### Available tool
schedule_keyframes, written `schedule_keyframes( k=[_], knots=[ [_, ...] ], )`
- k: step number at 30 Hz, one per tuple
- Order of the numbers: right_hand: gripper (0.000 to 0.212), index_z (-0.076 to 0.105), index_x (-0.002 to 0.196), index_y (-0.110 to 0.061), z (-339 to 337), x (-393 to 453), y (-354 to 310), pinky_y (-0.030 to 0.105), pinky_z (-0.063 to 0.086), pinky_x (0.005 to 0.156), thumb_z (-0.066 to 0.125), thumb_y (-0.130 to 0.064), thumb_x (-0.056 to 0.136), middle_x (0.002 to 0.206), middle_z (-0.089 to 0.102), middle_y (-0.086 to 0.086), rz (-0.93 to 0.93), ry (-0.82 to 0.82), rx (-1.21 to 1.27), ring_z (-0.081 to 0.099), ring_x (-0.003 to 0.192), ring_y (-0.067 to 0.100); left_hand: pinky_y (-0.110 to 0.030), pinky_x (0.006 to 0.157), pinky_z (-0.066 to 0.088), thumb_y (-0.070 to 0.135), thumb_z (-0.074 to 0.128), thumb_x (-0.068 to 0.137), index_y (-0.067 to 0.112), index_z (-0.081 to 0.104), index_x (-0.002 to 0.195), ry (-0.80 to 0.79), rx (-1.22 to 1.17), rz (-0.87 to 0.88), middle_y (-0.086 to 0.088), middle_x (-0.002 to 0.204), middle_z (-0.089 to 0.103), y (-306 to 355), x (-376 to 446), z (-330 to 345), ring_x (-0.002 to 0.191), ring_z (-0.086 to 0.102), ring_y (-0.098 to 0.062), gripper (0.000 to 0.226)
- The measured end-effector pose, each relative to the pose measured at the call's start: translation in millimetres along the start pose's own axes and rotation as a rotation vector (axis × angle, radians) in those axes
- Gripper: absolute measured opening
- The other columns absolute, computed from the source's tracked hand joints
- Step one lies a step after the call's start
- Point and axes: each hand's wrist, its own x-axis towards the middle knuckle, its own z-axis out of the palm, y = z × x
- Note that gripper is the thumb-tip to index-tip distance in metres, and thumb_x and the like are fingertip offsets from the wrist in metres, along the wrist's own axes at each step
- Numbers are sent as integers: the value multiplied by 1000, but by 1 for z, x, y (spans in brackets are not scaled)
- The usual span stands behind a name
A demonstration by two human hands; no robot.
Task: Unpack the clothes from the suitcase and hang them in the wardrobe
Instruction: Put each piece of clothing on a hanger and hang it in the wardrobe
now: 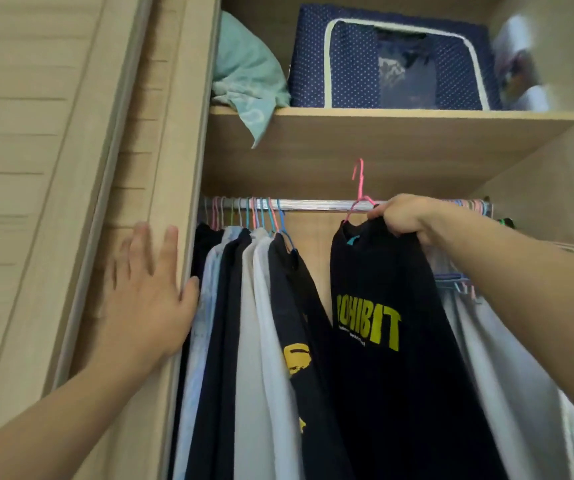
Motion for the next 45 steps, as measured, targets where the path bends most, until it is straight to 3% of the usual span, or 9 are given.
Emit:
schedule_keyframes(
  k=[3, 8, 16, 21, 26, 33, 35, 39, 45],
  knots=[
    [47, 53, 134, -1, 37, 40, -8, 33, 52, 56, 32, 13, 95, 119, 57, 17, 32, -68, -152, 55, 79, 27, -49, 126, 9, 51, 41, 100, 29, 7, 162, 32, -19, 22, -12, 169, 1, -8, -1, 4, 156, 6, -30, 74],
    [59, 41, 147, 1, 88, 75, 2, 57, 50, 98, 33, 19, 92, 140, 48, 26, 110, -203, -261, 53, 119, 47, -50, 125, 10, 51, 41, 100, 31, 7, 162, 37, -23, 19, -10, 170, 0, -8, 0, 3, 155, 7, -30, 74],
    [23, 54, 120, -5, 117, 35, 18, 32, 48, 56, 48, -16, 101, 103, 59, 14, 15, 81, 48, 59, 84, 26, -51, 124, 12, 48, 47, 99, 29, 12, 162, 74, -29, 23, -12, 169, 4, -8, 0, 4, 154, 11, -32, 74],
    [32, 56, 126, -1, 147, 29, -29, 51, 57, 88, 38, -15, 103, 123, 60, 19, -100, -96, -236, 62, 108, 40, -51, 124, 14, 47, 48, 98, 27, 14, 161, 77, -19, 33, -15, 168, 6, -6, 0, 4, 154, 14, -33, 75],
    [26, 54, 114, 6, 173, 30, -85, 59, 59, 71, 43, -8, 96, 114, 61, 26, -258, -150, -208, 66, 93, 49, -54, 124, 16, 43, 51, 97, 25, 15, 161, 102, -3, 49, -17, 168, 9, -6, 0, 7, 152, 17, -36, 76],
    [52, 51, 135, -22, 130, 16, -20, 36, 59, 76, 32, -59, 102, 124, 64, 0, -207, -483, 131, 65, 108, 22, -68, 113, 24, 18, 65, 81, 7, 28, 155, 129, -36, -46, -28, 162, 19, 16, -2, 10, 141, 26, -53, 84],
    [45, 61, 121, -21, 99, 19, 15, 34, 54, 74, 37, -54, 103, 111, 67, 1, -254, -262, 22, 68, 105, 27, -69, 111, 25, 15, 64, 76, 5, 28, 155, 125, -50, -80, -27, 162, 20, 23, -4, 11, 140, 26, -54, 87],
    [26, 65, 113, -13, 32, 42, 94, 38, 46, 87, 51, -21, 93, 117, 63, 13, -160, 490, -1126, 54, 115, 34, -70, 107, 27, 11, 64, 74, 3, 28, 154, 162, -50, -67, -27, 159, 25, 23, -8, 16, 138, 27, -56, 88],
    [29, 67, 115, -25, -32, 39, 150, 31, 46, 87, 59, -30, 88, 118, 57, -3, 25, 619, -1499, 50, 113, 21, -69, 107, 27, 9, 66, 72, 4, 28, 155, 161, -44, -70, -25, 158, 29, 24, -8, 18, 139, 27, -55, 91]
  ],
)
